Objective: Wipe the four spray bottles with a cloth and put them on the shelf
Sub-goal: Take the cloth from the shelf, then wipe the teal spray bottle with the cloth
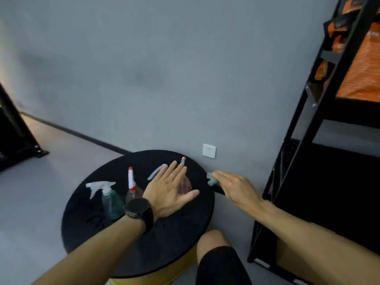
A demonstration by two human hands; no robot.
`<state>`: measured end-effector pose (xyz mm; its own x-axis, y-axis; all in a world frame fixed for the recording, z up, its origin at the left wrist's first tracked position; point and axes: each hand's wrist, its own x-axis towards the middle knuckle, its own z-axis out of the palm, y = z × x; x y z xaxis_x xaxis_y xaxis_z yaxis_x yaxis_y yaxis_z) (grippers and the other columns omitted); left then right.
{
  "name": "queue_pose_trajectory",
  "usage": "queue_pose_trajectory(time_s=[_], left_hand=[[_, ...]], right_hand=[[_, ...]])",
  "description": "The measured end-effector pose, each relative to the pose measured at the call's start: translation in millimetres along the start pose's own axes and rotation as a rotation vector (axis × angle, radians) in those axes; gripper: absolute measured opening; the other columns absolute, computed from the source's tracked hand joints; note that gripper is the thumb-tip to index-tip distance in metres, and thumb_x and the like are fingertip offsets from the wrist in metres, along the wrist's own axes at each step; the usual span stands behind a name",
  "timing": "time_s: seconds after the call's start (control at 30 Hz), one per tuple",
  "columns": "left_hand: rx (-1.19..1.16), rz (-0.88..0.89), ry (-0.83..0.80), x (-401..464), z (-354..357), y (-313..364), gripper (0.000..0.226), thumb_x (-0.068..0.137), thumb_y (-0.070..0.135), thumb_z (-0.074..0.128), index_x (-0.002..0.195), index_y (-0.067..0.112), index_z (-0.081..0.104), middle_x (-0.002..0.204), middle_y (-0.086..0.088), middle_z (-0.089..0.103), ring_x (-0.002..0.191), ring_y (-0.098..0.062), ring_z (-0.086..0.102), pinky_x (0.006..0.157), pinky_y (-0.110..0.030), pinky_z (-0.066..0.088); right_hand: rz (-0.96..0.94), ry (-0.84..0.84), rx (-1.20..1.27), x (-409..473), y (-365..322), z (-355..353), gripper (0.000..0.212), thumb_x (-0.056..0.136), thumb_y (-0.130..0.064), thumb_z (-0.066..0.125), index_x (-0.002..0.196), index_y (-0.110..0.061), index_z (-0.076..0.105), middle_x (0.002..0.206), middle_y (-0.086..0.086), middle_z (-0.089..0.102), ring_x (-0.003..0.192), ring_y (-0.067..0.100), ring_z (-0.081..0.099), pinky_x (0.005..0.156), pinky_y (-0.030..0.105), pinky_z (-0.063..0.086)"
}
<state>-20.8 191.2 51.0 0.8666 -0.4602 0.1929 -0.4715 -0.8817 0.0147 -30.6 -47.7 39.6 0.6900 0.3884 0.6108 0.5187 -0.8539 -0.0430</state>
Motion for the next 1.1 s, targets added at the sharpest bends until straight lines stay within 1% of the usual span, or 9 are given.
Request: queue_pose_trajectory(time_s=[0.17, 0.3, 0.43, 0.53, 0.63, 0.77, 0.97, 1.03, 1.1], left_hand=[[-0.004, -0.162, 0.011, -41, 0, -49, 0.098, 0.083, 0.082, 0.004, 0.159, 0.019, 0.002, 0.167, 0.005, 0.0, 0.152, -0.01, -0.012, 0.122, -0.031, -0.013], [-0.017, -0.269, -0.041, -80, 10, -74, 0.098, 0.084, 0.081, 0.005, 0.159, 0.019, 0.002, 0.166, 0.004, -0.003, 0.151, -0.009, -0.013, 0.122, -0.03, -0.014], [-0.068, -0.381, -0.085, -113, 34, -98, 0.095, 0.086, 0.082, 0.008, 0.159, 0.022, 0.001, 0.166, 0.006, -0.005, 0.15, -0.006, -0.015, 0.12, -0.028, -0.015], [-0.109, -0.467, -0.099, -126, 50, -116, 0.094, 0.085, 0.08, 0.006, 0.159, 0.022, 0.002, 0.166, 0.006, -0.005, 0.15, -0.005, -0.013, 0.117, -0.027, -0.016], [-0.188, -0.554, -0.107, -135, 68, -132, 0.083, 0.094, 0.071, 0.019, 0.159, 0.022, 0.004, 0.166, 0.006, -0.004, 0.151, -0.007, -0.011, 0.119, -0.026, -0.011], [-0.312, -0.662, -0.095, -139, 94, -154, 0.075, 0.1, 0.062, 0.024, 0.159, 0.02, 0.005, 0.167, 0.005, 0.001, 0.153, -0.009, -0.005, 0.124, -0.03, -0.002], [-0.583, -0.803, -0.046, -126, 127, -182, 0.069, 0.103, 0.048, 0.037, 0.159, 0.016, 0.012, 0.167, -0.002, 0.007, 0.154, -0.014, 0.008, 0.123, -0.03, 0.008], [-0.604, -0.797, -0.031, -117, 130, -191, 0.068, 0.102, 0.041, 0.046, 0.157, 0.013, 0.018, 0.165, -0.002, 0.019, 0.15, -0.015, 0.021, 0.121, -0.027, 0.017], [-0.637, -0.799, -0.004, -105, 131, -202, 0.062, 0.099, 0.031, 0.055, 0.152, 0.013, 0.03, 0.149, 0.004, 0.041, 0.133, -0.015, 0.044, 0.107, -0.02, 0.03]], right_hand=[[-0.1, -0.04, 0.082, 35, -52, 31, 0.032, 0.072, -0.001, 0.075, 0.101, -0.011, 0.07, 0.097, 0.002, 0.073, 0.084, 0.022, 0.071, 0.064, 0.031, 0.058], [-0.135, -0.05, 0.137, 48, -88, 60, 0.04, 0.07, 0.003, 0.077, 0.107, -0.01, 0.069, 0.103, 0.002, 0.073, 0.09, 0.021, 0.071, 0.072, 0.035, 0.06], [-0.163, -0.053, 0.235, 53, -119, 86, 0.037, 0.074, 0.003, 0.074, 0.109, -0.01, 0.07, 0.102, 0.001, 0.074, 0.09, 0.018, 0.071, 0.072, 0.031, 0.059], [-0.165, -0.058, 0.304, 55, -136, 110, 0.032, 0.08, 0.001, 0.064, 0.109, -0.007, 0.07, 0.1, 0.004, 0.074, 0.089, 0.019, 0.071, 0.072, 0.032, 0.06], [-0.131, -0.068, 0.374, 53, -151, 138, 0.032, 0.084, -0.004, 0.056, 0.113, -0.009, 0.068, 0.104, 0.003, 0.072, 0.094, 0.02, 0.07, 0.076, 0.035, 0.06], [-0.065, -0.082, 0.428, 51, -165, 171, 0.034, 0.084, 0.003, 0.064, 0.115, -0.008, 0.067, 0.109, 0.004, 0.072, 0.099, 0.021, 0.069, 0.08, 0.038, 0.059], [0.03, -0.139, 0.541, 48, -173, 207, 0.035, 0.088, -0.001, 0.063, 0.12, -0.015, 0.066, 0.114, -0.006, 0.069, 0.104, 0.01, 0.064, 0.091, 0.02, 0.047], [0.046, -0.181, 0.577, 46, -172, 216, 0.034, 0.091, -0.005, 0.059, 0.122, -0.019, 0.064, 0.117, -0.011, 0.067, 0.106, 0.006, 0.062, 0.092, 0.024, 0.05], [0.083, -0.196, 0.611, 44, -171, 225, 0.032, 0.092, -0.006, 0.058, 0.12, -0.021, 0.064, 0.115, -0.015, 0.066, 0.104, 0.002, 0.061, 0.088, 0.028, 0.053]])
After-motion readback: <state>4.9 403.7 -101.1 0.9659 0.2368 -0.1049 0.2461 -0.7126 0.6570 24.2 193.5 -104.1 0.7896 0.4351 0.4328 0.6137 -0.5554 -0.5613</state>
